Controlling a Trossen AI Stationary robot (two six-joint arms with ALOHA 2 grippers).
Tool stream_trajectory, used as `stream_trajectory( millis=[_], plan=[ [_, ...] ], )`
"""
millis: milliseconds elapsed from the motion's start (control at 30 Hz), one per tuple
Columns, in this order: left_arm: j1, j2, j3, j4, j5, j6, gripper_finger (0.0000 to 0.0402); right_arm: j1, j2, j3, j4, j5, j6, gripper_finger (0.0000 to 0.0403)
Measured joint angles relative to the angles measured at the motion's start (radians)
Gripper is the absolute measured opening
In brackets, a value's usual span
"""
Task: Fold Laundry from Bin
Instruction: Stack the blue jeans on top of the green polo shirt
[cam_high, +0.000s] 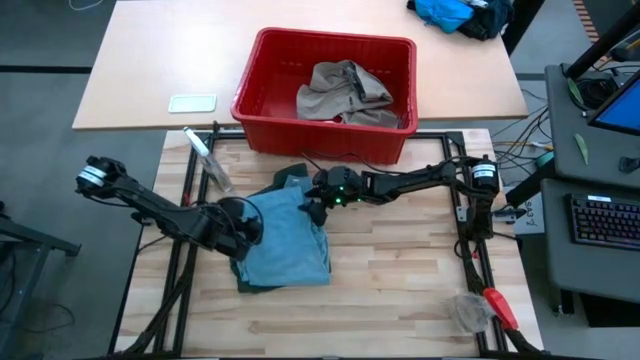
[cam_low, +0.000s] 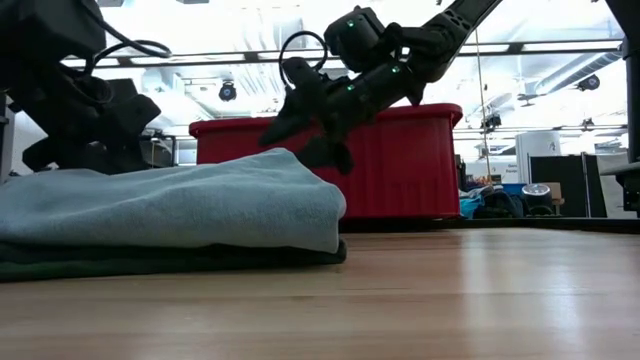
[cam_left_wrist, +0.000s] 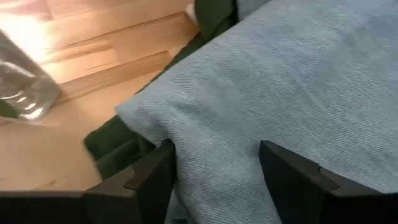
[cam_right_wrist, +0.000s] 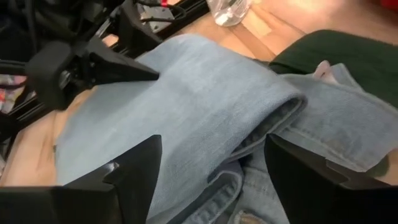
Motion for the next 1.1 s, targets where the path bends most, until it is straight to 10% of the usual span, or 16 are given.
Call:
stream_trajectory(
  millis=[600,833,1100],
  plan=[
    [-0.007,0.049,0.042,0.027,-0.101,0.072,0.0011,0.0,0.0,-0.005,-0.002,0.037,-0.001,0.0105],
    [-0.007,0.048,0.13,0.022,-0.143,0.212,0.0016,0.0,-0.004,-0.005,-0.003,0.036,-0.084,0.0018],
    [-0.008,0.046,0.2,0.009,-0.245,0.332,0.0009,0.011,-0.071,-0.006,-0.063,0.042,-0.127,0.0009]
  ],
)
